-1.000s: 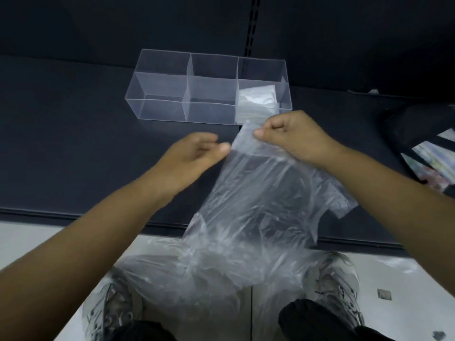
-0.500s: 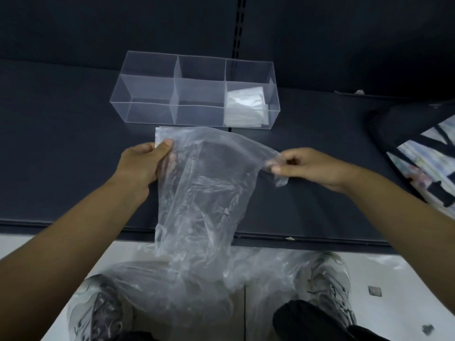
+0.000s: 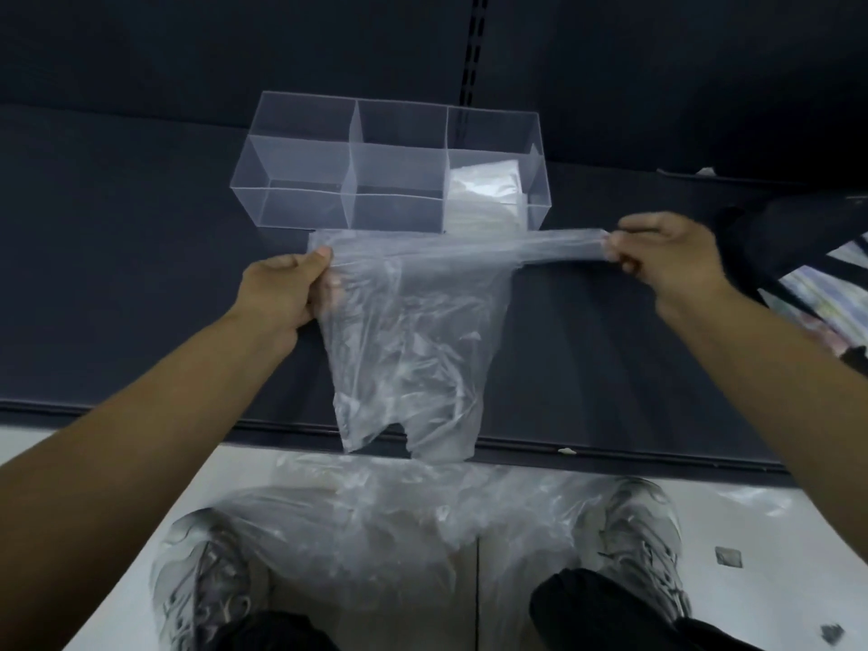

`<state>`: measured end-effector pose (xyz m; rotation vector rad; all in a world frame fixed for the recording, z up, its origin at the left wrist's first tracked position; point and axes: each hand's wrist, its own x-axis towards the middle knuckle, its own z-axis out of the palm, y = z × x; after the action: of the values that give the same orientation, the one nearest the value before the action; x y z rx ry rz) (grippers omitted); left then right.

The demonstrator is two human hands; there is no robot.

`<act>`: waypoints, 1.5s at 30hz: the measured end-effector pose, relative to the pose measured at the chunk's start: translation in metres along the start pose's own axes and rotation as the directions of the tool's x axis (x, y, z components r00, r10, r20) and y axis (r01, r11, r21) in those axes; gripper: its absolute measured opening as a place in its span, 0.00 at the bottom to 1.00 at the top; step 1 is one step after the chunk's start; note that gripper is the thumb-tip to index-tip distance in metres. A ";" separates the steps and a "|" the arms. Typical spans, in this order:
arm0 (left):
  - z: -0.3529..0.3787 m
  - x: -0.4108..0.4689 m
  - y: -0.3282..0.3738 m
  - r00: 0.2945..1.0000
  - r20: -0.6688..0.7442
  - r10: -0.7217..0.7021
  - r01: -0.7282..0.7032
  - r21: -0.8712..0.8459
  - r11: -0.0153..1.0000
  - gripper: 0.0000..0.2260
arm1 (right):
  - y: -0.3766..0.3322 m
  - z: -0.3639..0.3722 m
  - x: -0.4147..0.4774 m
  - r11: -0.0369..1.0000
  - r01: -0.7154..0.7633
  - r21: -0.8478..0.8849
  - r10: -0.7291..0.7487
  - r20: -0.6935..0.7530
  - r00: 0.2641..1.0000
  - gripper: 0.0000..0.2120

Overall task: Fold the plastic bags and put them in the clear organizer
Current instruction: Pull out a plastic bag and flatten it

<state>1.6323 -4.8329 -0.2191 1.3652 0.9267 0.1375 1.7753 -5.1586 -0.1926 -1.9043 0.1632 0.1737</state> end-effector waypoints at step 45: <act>-0.062 -0.081 -0.054 0.976 0.117 -0.184 0.159 0.192 0.968 0.07 | 0.061 -0.063 -0.092 0.989 -0.109 -0.099 0.132 0.276 0.952 0.07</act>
<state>1.5178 -4.8460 -0.2220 1.4358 0.9574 -0.1738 1.6755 -5.2358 -0.2092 -1.9294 0.0800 0.5395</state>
